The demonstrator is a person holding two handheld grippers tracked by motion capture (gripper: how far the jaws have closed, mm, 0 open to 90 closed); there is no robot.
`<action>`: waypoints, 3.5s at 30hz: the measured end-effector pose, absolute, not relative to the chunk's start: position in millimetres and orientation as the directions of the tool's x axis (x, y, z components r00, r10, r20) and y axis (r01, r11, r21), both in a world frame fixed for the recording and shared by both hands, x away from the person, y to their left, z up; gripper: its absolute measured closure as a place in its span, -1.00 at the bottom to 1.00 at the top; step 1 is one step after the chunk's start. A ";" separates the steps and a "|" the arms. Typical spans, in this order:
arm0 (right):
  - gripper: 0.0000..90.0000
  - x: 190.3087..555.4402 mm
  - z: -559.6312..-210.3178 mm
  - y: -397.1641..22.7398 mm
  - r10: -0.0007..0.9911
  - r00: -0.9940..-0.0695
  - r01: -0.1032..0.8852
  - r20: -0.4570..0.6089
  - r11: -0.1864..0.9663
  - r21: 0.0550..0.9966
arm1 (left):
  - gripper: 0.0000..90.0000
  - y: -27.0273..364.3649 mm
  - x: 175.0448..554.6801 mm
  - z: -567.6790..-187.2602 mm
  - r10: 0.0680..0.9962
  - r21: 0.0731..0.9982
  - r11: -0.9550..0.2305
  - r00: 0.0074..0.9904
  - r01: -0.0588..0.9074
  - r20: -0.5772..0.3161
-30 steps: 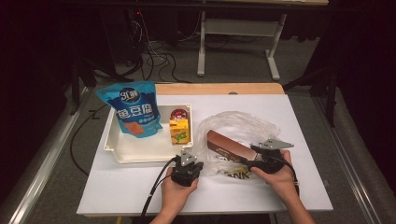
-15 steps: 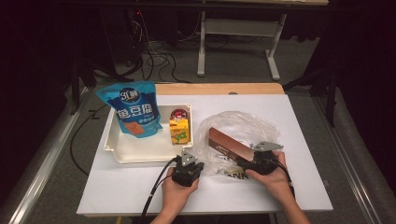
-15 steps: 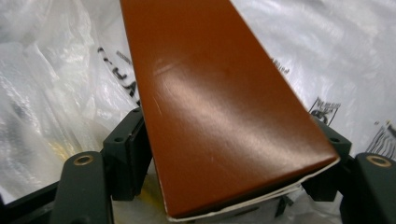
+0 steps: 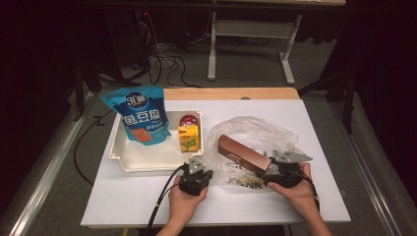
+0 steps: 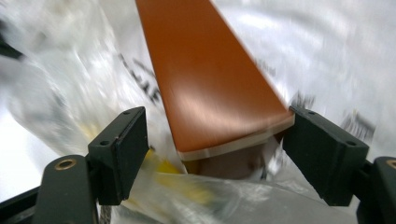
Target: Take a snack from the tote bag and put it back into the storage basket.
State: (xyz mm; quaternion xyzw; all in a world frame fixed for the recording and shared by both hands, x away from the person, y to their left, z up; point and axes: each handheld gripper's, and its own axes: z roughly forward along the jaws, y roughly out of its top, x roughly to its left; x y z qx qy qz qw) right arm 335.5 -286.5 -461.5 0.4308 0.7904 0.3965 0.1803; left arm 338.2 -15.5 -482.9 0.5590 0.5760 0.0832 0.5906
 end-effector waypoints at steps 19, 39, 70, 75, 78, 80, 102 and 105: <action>-0.44 365.9 -467.7 -270.9 0.847 -0.524 0.565 0.095 0.262 0.783 | 1.00 -17.5 337.7 -484.5 0.739 0.754 0.355 0.328 0.553 -0.589; -0.02 348.9 -447.5 -274.4 0.847 -0.531 0.468 0.027 0.266 0.843 | 1.00 -18.7 336.5 -484.8 0.740 0.757 0.351 0.333 0.551 -0.585; -0.07 357.7 -432.5 -258.4 0.901 -0.427 0.502 0.072 0.170 0.848 | 1.00 -18.2 334.9 -485.4 0.738 0.757 0.346 0.337 0.554 -0.584; -0.31 367.9 -446.8 -258.1 0.914 -0.399 0.566 0.070 0.186 0.803 | 1.00 -17.8 334.7 -485.3 0.737 0.756 0.347 0.337 0.556 -0.586; -0.30 371.6 -456.0 -257.5 0.917 -0.392 0.597 0.067 0.198 0.777 | 1.00 -18.0 334.7 -485.4 0.736 0.756 0.347 0.338 0.555 -0.586; -0.26 371.1 -457.0 -256.7 0.922 -0.385 0.592 0.047 0.207 0.779 | 1.00 -18.1 334.7 -485.4 0.736 0.756 0.347 0.338 0.555 -0.586; -0.02 365.0 -448.4 -260.8 0.907 -0.420 0.560 0.030 0.233 0.795 | 1.00 -18.6 334.4 -485.5 0.734 0.757 0.343 0.344 0.556 -0.586; -0.02 362.5 -440.5 -260.1 0.904 -0.427 0.538 0.033 0.224 0.812 | 1.00 -18.4 334.1 -485.6 0.738 0.761 0.337 0.347 0.555 -0.579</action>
